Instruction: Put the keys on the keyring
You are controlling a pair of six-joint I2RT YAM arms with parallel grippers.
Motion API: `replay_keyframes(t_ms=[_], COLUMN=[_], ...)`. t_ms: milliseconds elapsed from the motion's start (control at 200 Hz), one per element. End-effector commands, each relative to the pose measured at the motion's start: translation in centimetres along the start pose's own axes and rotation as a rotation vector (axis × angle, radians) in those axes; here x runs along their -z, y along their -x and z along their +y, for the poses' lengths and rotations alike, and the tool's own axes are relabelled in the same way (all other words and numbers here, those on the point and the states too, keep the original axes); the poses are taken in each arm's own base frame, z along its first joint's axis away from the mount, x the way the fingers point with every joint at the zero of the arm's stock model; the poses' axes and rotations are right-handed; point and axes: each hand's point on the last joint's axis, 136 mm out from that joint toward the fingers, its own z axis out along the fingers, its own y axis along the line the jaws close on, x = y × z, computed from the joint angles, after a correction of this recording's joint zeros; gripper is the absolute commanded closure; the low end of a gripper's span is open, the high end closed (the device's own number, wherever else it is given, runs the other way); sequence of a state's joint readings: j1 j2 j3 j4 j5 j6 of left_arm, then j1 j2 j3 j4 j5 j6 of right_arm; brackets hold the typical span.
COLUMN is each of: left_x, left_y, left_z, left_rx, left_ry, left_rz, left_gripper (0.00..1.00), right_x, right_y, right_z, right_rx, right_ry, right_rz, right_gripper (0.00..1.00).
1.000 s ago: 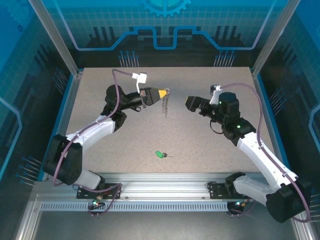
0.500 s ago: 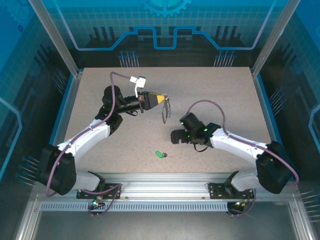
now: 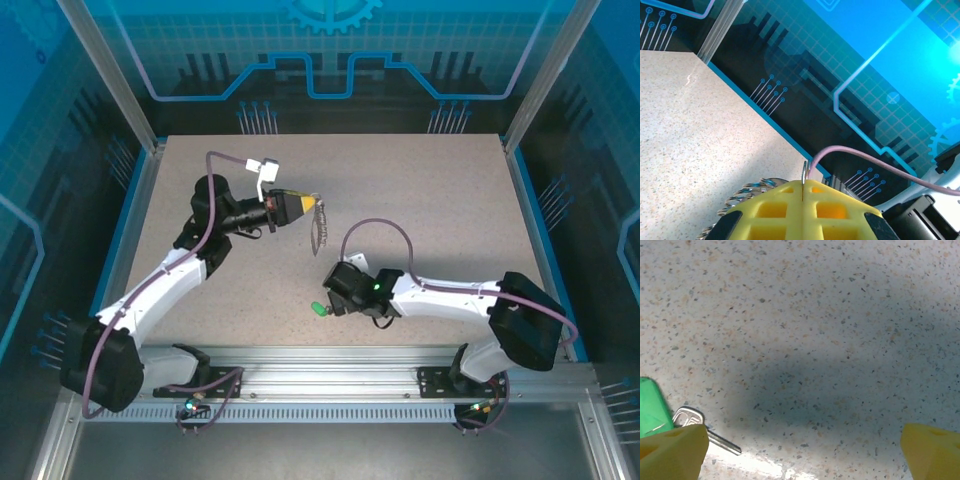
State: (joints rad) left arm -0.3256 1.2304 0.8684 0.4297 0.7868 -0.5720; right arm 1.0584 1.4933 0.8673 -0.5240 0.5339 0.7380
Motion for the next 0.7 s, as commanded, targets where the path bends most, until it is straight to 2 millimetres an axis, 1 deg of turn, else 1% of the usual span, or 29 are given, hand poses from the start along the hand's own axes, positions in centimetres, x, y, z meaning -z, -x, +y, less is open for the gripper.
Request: replay_keyframes(t_ms=[0,160,280,425,560,695], left_x=[0.7,1.0,1.1,1.1,1.2,1.3], left_y=[0.4,0.5,0.5,0.8,0.8,0.8], left_z=[-0.2,0.2,0.5,0.6,0.7,0.8], left_rx=[-0.038,-0.036,-0.033,-0.035,-0.031,-0.032], left_ry=[0.020,0.037,0.041,0.043,0.045,0.047], left_rz=[-0.020,-0.028,-0.032,-0.038,-0.041,-0.045], left_gripper=[1.00,1.00,1.00,1.00,1.00,1.00], right_x=[0.9,0.9,0.3,-0.3,-1.1,-1.9], right_y=[1.0,-0.5,-1.8,-2.1,-2.2,-2.4], right_z=[0.9,4.1,5.4,5.9,5.8,6.1], right_rx=[0.008,0.041,0.101,0.177,0.231,0.265], right_ry=[-0.020,0.150,0.208,0.201,0.168,0.159], right_rz=[-0.045,0.054,0.132,0.167,0.179,0.199], right_gripper=[0.00,0.00,0.02,0.03,0.02,0.02])
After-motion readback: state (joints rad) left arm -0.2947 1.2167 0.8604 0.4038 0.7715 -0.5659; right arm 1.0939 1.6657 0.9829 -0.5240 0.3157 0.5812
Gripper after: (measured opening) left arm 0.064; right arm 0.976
